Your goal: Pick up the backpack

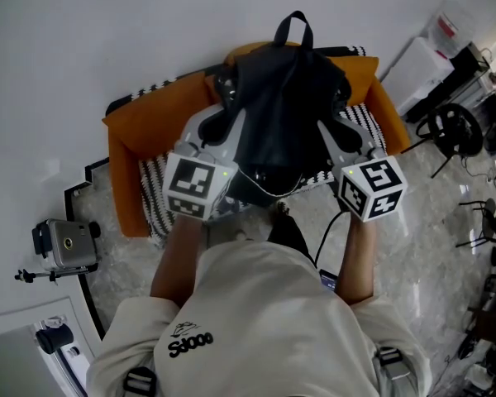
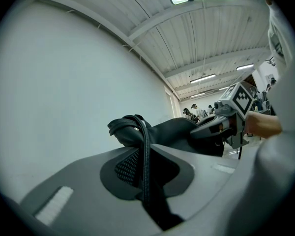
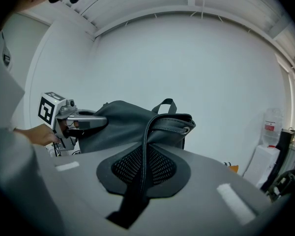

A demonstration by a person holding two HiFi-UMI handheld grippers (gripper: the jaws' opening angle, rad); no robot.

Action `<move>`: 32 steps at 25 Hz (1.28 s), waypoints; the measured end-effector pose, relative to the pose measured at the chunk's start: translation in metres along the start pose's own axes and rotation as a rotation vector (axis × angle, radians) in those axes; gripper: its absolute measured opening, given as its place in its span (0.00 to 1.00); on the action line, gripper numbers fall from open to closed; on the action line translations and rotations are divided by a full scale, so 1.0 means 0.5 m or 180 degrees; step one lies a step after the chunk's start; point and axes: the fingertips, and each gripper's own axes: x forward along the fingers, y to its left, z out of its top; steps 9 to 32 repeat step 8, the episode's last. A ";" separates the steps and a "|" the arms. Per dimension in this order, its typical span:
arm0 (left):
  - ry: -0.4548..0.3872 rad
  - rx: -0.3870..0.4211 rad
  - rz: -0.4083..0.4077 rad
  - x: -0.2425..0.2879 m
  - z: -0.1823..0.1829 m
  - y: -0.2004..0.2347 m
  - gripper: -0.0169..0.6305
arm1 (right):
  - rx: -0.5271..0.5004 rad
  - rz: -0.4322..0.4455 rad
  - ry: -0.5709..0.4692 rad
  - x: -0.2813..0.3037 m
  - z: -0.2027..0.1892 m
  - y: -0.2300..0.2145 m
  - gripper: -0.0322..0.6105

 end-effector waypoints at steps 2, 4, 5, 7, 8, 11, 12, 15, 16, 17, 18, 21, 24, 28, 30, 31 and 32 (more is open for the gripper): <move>0.0017 -0.0007 0.0003 0.005 -0.004 0.001 0.08 | 0.0007 0.0009 0.0016 0.006 -0.003 -0.004 0.10; 0.0033 -0.0013 -0.0004 0.012 -0.005 0.000 0.08 | 0.0016 0.0016 0.0031 0.011 -0.006 -0.011 0.10; 0.0040 -0.0018 -0.0005 0.016 -0.006 -0.001 0.08 | 0.0019 0.0020 0.0037 0.013 -0.007 -0.014 0.10; 0.0054 -0.0028 -0.0005 0.022 -0.009 -0.001 0.08 | 0.0023 0.0028 0.0047 0.016 -0.009 -0.020 0.10; 0.0061 -0.0033 -0.0004 0.025 -0.010 -0.001 0.08 | 0.0024 0.0032 0.0052 0.018 -0.010 -0.022 0.10; 0.0061 -0.0033 -0.0004 0.025 -0.010 -0.001 0.08 | 0.0024 0.0032 0.0052 0.018 -0.010 -0.022 0.10; 0.0061 -0.0033 -0.0004 0.025 -0.010 -0.001 0.08 | 0.0024 0.0032 0.0052 0.018 -0.010 -0.022 0.10; 0.0061 -0.0033 -0.0004 0.025 -0.010 -0.001 0.08 | 0.0024 0.0032 0.0052 0.018 -0.010 -0.022 0.10; 0.0061 -0.0033 -0.0004 0.025 -0.010 -0.001 0.08 | 0.0024 0.0032 0.0052 0.018 -0.010 -0.022 0.10; 0.0061 -0.0033 -0.0004 0.025 -0.010 -0.001 0.08 | 0.0024 0.0032 0.0052 0.018 -0.010 -0.022 0.10; 0.0061 -0.0033 -0.0004 0.025 -0.010 -0.001 0.08 | 0.0024 0.0032 0.0052 0.018 -0.010 -0.022 0.10; 0.0061 -0.0033 -0.0004 0.025 -0.010 -0.001 0.08 | 0.0024 0.0032 0.0052 0.018 -0.010 -0.022 0.10; 0.0061 -0.0033 -0.0004 0.025 -0.010 -0.001 0.08 | 0.0024 0.0032 0.0052 0.018 -0.010 -0.022 0.10; 0.0061 -0.0033 -0.0004 0.025 -0.010 -0.001 0.08 | 0.0024 0.0032 0.0052 0.018 -0.010 -0.022 0.10; 0.0061 -0.0033 -0.0004 0.025 -0.010 -0.001 0.08 | 0.0024 0.0032 0.0052 0.018 -0.010 -0.022 0.10; 0.0061 -0.0033 -0.0004 0.025 -0.010 -0.001 0.08 | 0.0024 0.0032 0.0052 0.018 -0.010 -0.022 0.10; 0.0061 -0.0033 -0.0004 0.025 -0.010 -0.001 0.08 | 0.0024 0.0032 0.0052 0.018 -0.010 -0.022 0.10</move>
